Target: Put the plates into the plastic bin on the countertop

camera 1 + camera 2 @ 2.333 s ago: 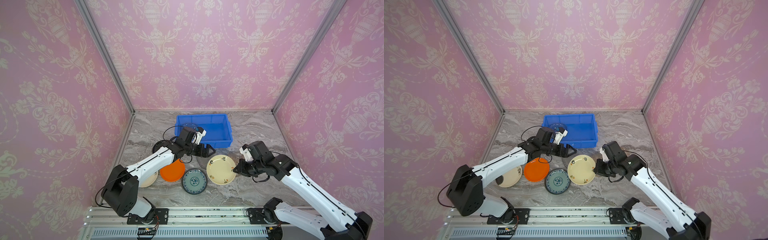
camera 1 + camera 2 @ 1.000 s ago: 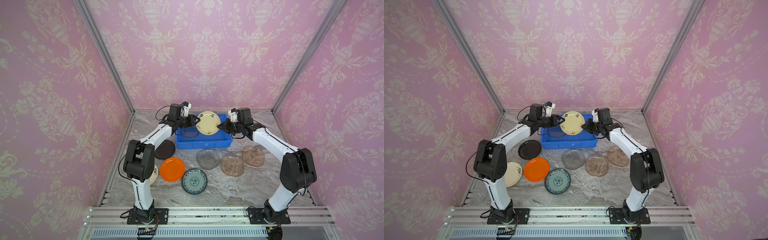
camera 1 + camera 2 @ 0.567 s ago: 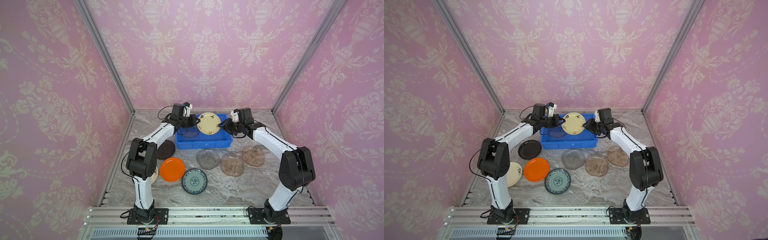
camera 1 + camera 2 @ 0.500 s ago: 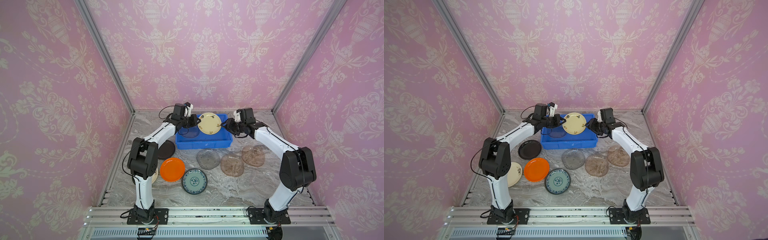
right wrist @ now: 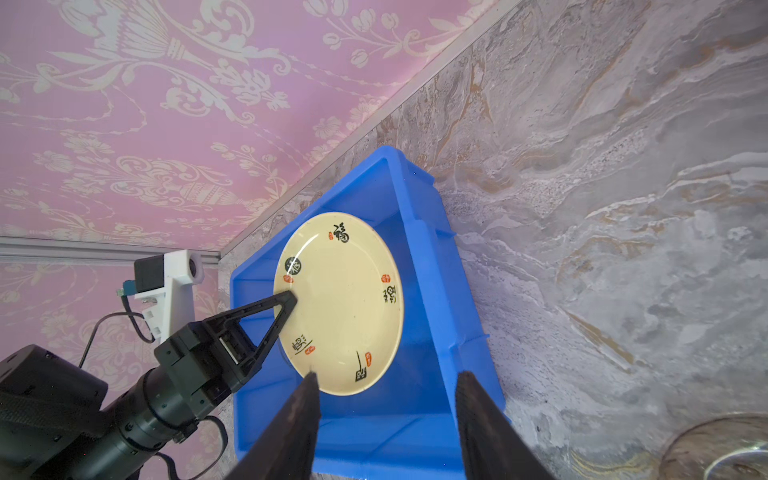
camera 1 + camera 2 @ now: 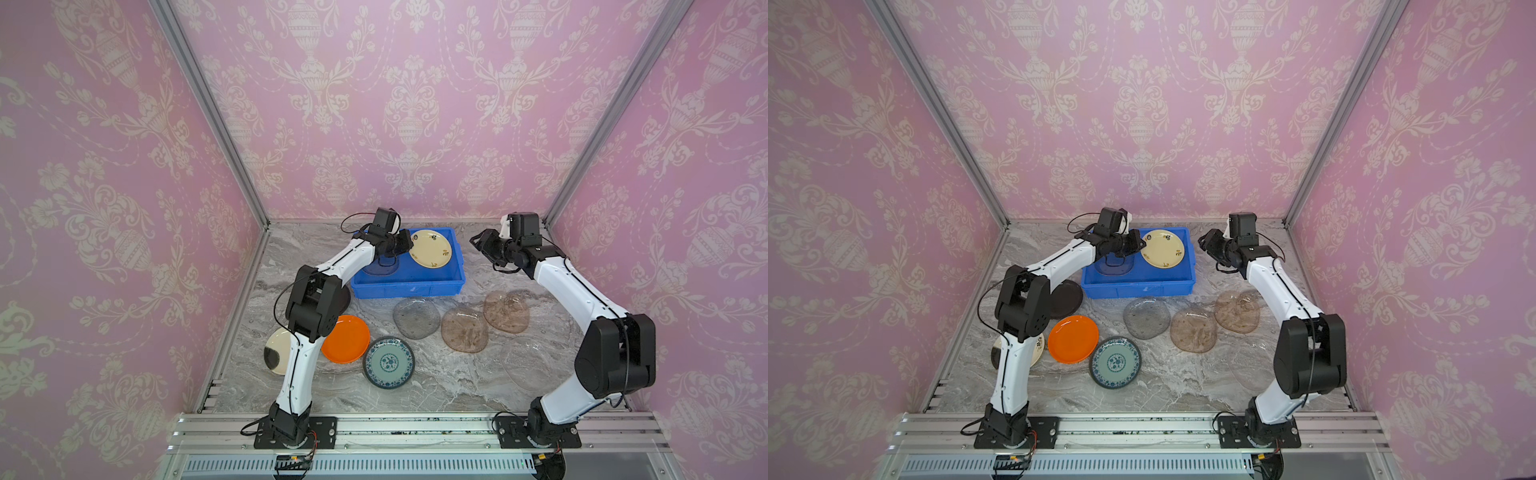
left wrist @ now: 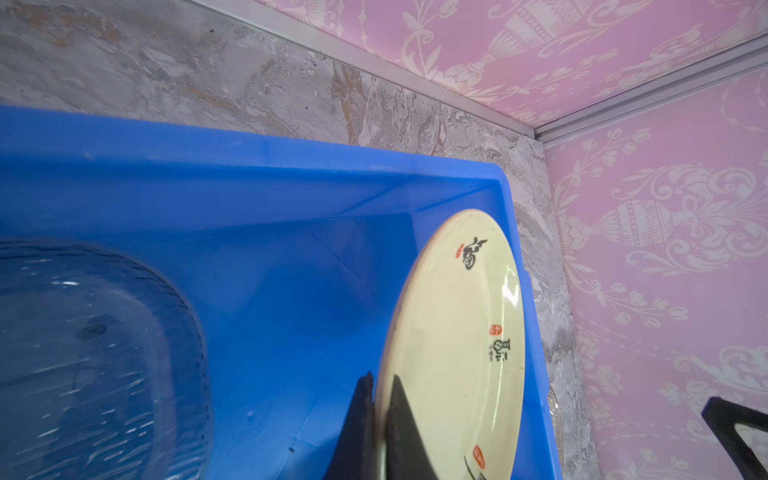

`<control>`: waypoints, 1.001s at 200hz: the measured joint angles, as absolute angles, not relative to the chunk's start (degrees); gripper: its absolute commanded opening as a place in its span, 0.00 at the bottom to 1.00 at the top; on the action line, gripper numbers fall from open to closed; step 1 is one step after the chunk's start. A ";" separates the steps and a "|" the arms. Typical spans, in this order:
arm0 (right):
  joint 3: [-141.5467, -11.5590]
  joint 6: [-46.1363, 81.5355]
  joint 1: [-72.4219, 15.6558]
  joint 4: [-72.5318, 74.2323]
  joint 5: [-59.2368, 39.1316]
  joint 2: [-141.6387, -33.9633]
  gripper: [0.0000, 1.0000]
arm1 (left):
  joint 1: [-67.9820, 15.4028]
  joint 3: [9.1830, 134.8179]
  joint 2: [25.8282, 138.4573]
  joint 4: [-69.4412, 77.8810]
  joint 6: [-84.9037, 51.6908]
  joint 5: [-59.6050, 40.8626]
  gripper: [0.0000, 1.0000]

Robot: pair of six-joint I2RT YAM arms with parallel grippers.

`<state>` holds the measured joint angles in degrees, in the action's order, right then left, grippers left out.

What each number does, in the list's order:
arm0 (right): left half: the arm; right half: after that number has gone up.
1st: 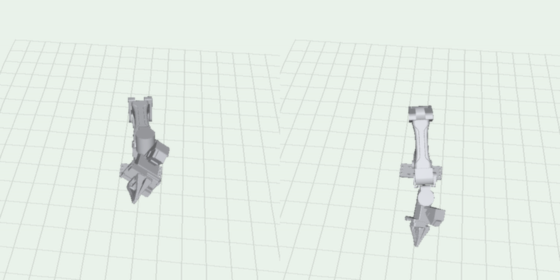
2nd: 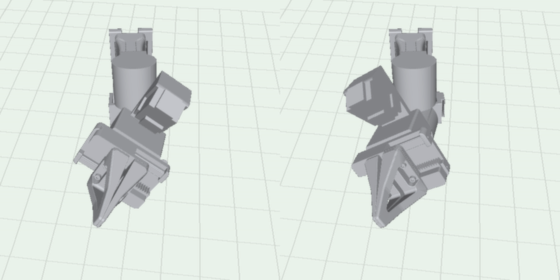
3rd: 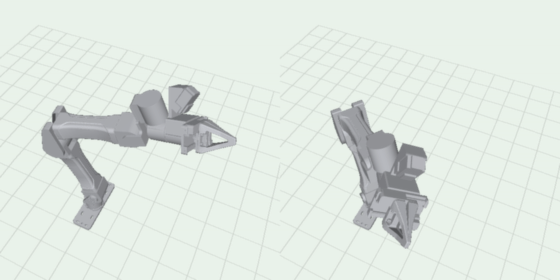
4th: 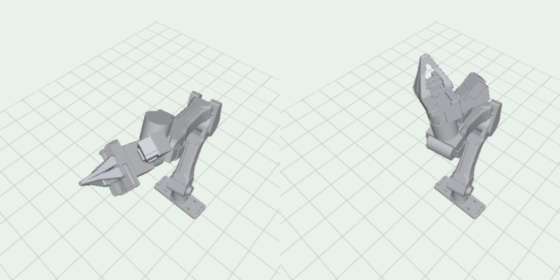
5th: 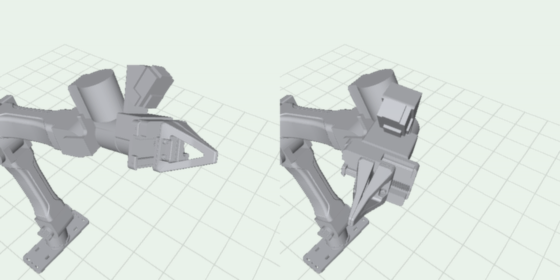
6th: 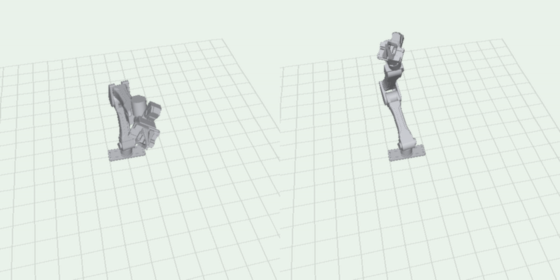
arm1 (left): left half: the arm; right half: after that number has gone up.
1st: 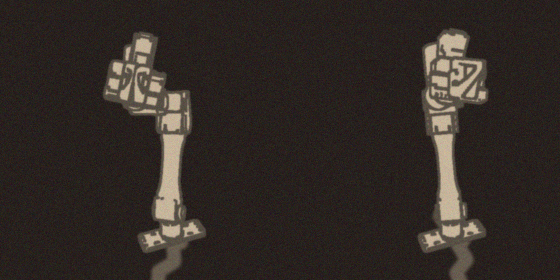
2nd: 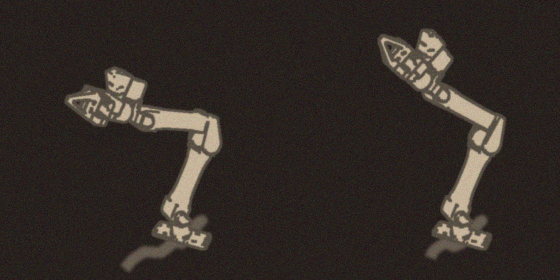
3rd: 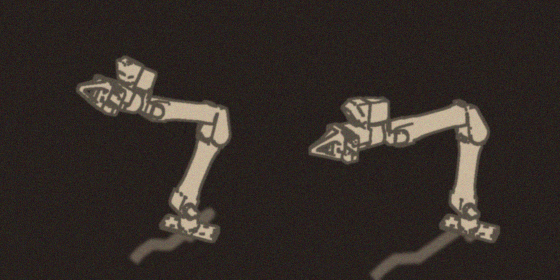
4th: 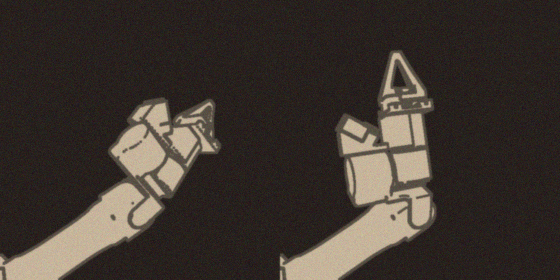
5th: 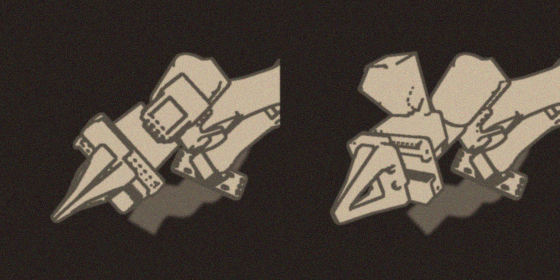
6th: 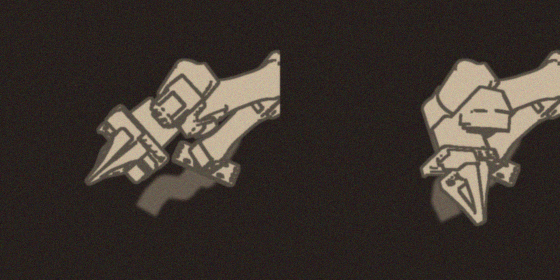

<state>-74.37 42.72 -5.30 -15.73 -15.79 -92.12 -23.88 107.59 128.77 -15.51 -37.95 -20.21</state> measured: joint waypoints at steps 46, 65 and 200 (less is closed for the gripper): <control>-73.49 42.72 -4.82 -15.09 -16.97 -92.12 0.54 | -24.21 112.88 132.40 -19.70 -37.93 -16.73 0.00; -72.95 42.76 -4.60 -14.55 -17.45 -92.18 0.54 | -24.29 114.59 134.04 -20.97 -37.91 -15.84 0.00; -69.36 43.77 -4.56 -11.51 -19.97 -92.68 0.54 | -25.50 119.96 139.06 -25.08 -37.82 -12.69 0.00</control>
